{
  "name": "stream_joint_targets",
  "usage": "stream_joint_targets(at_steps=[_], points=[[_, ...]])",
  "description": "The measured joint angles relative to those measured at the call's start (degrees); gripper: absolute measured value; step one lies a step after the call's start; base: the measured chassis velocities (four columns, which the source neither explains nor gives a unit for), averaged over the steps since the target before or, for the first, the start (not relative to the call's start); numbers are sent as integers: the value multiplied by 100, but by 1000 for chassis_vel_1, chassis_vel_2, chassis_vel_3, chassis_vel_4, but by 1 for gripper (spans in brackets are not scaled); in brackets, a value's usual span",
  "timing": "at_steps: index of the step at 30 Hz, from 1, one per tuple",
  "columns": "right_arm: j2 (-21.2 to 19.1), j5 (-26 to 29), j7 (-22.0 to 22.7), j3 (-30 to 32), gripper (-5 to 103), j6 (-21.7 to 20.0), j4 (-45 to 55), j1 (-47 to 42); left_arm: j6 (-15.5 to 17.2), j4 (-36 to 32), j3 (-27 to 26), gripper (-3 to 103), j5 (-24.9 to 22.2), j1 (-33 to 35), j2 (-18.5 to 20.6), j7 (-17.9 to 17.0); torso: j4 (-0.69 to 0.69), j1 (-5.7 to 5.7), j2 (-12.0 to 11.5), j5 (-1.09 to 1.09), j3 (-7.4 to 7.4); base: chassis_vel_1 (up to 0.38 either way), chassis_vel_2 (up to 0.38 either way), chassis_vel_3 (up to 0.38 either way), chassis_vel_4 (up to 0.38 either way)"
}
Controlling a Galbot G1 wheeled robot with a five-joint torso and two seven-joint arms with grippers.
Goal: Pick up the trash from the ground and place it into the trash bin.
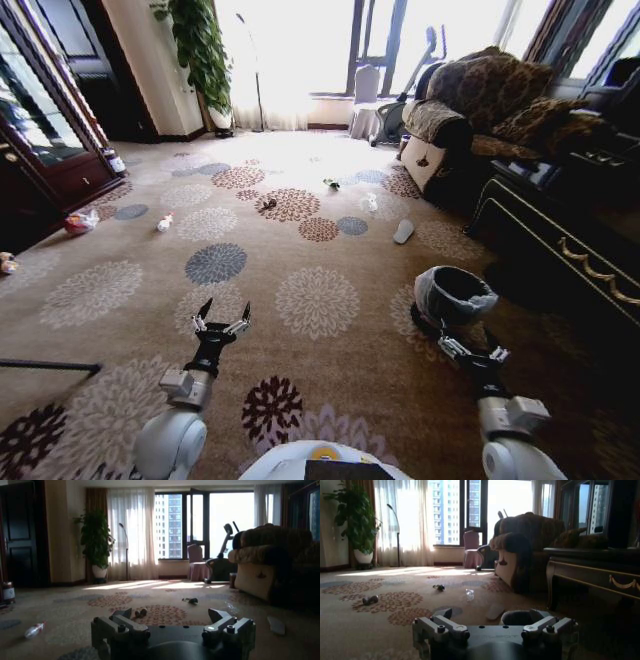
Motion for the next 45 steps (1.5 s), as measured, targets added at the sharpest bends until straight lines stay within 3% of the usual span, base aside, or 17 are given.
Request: stream_joint_targets(at_steps=[21, 36, 45], points=[[45, 5, 28, 53, 100, 41, -33, -55, 66, -45, 44, 100, 247, 60, -3, -50, 0, 0, 0, 0, 0, -2, -3, -2, -2], [47, 11, -57, 84, 100, 69, -127, -48, -55, 40, 77, 100, 133, -4, -3, -103, -3, 0, 0, 0, 0, -82, -84, -83, -79], [44, 9, -83, 48, 100, 61, -180, -40, -129, 72, 76, 100, 26, 37, -4, -56, 1, 0, 0, 0, -1, -23, -2, 9, -24]])
